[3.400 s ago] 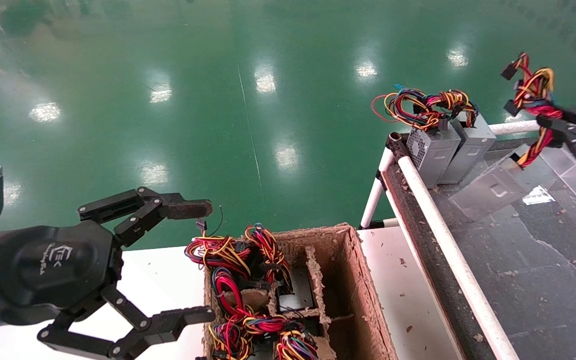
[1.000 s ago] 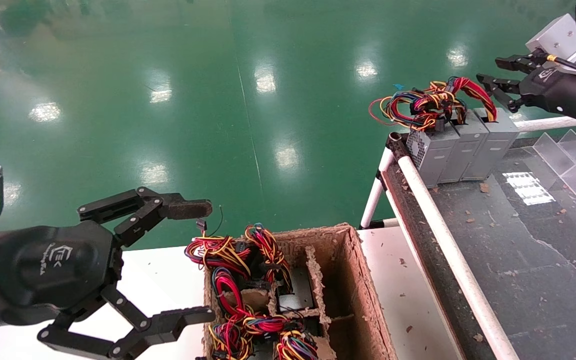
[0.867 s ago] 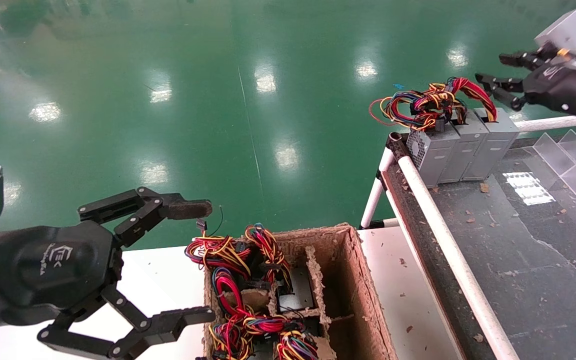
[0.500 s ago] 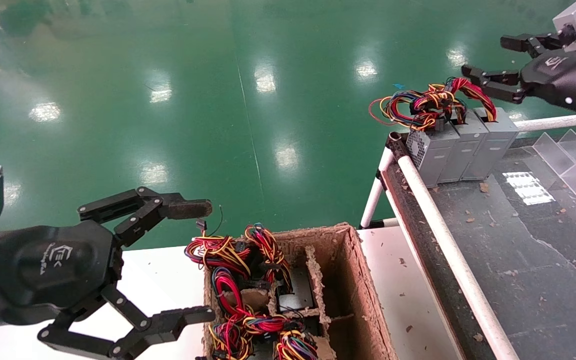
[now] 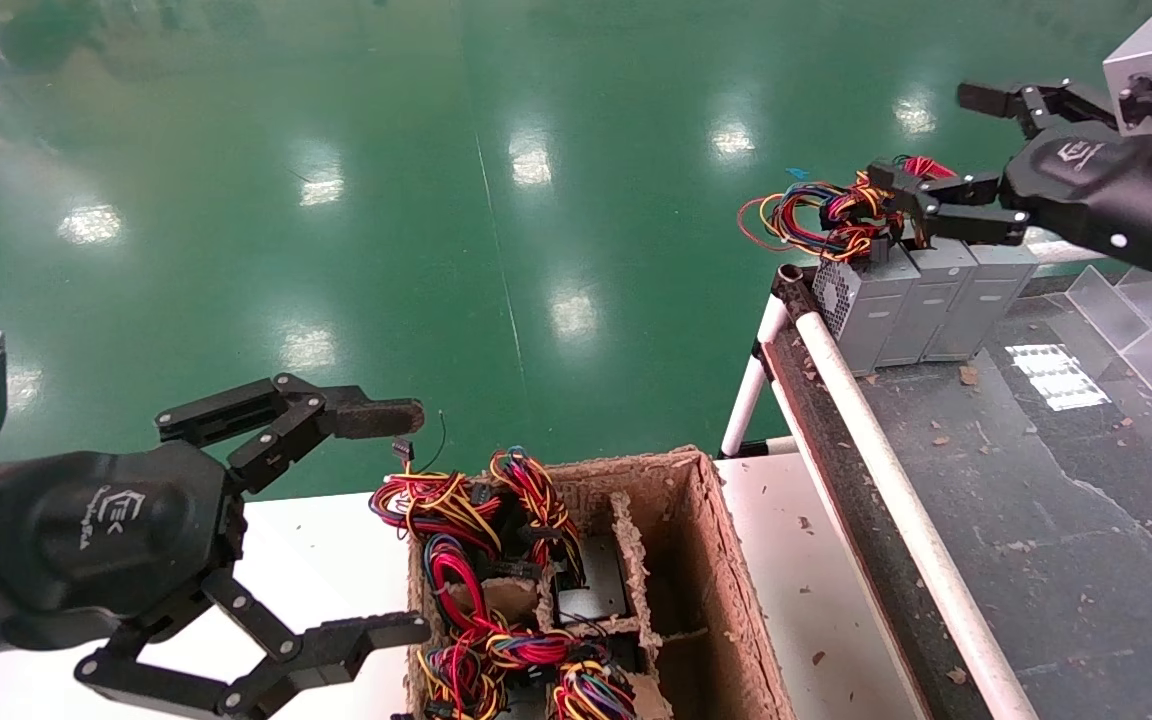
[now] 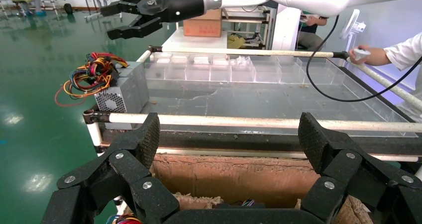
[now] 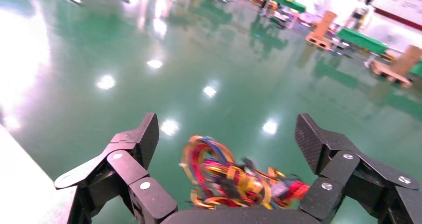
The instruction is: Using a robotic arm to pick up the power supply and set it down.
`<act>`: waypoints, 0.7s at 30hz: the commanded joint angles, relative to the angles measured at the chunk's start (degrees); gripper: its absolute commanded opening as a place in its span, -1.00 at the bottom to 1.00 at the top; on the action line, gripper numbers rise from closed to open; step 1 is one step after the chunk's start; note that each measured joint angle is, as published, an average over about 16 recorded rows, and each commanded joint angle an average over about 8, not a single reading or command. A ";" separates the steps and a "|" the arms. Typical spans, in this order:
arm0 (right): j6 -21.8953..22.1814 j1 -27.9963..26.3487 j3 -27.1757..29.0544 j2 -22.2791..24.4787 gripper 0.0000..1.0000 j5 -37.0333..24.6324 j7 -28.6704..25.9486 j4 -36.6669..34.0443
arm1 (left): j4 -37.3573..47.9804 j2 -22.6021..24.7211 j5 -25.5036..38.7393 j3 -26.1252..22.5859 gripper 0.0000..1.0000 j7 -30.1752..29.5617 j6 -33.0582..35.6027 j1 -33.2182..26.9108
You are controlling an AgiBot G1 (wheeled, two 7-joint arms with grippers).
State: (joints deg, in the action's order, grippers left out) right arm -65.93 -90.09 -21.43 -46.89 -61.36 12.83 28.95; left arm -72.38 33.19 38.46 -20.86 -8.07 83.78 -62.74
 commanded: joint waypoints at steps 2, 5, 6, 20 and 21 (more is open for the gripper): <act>-1.55 2.24 0.43 0.93 1.00 1.53 -1.85 3.51 | 0.00 0.00 0.00 0.00 1.00 0.00 0.00 0.00; -3.11 4.49 0.85 1.87 1.00 3.07 -3.71 7.02 | 0.00 0.00 0.00 0.00 1.00 0.00 0.00 0.00; -3.63 5.24 0.99 2.18 1.00 3.58 -4.33 8.20 | 0.00 0.00 0.00 0.00 1.00 0.00 0.00 0.00; -10.92 15.76 2.99 6.56 1.00 10.77 -13.03 24.65 | 0.00 0.00 -0.01 -0.01 1.00 0.01 0.00 0.00; -11.42 16.49 3.13 6.86 1.00 11.27 -13.63 25.79 | 0.00 0.00 -0.01 -0.01 1.00 0.01 0.00 0.00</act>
State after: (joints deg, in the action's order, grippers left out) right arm -77.35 -73.60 -18.30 -40.03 -50.09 -0.80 54.75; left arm -72.38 33.18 38.45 -20.88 -8.06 83.78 -62.74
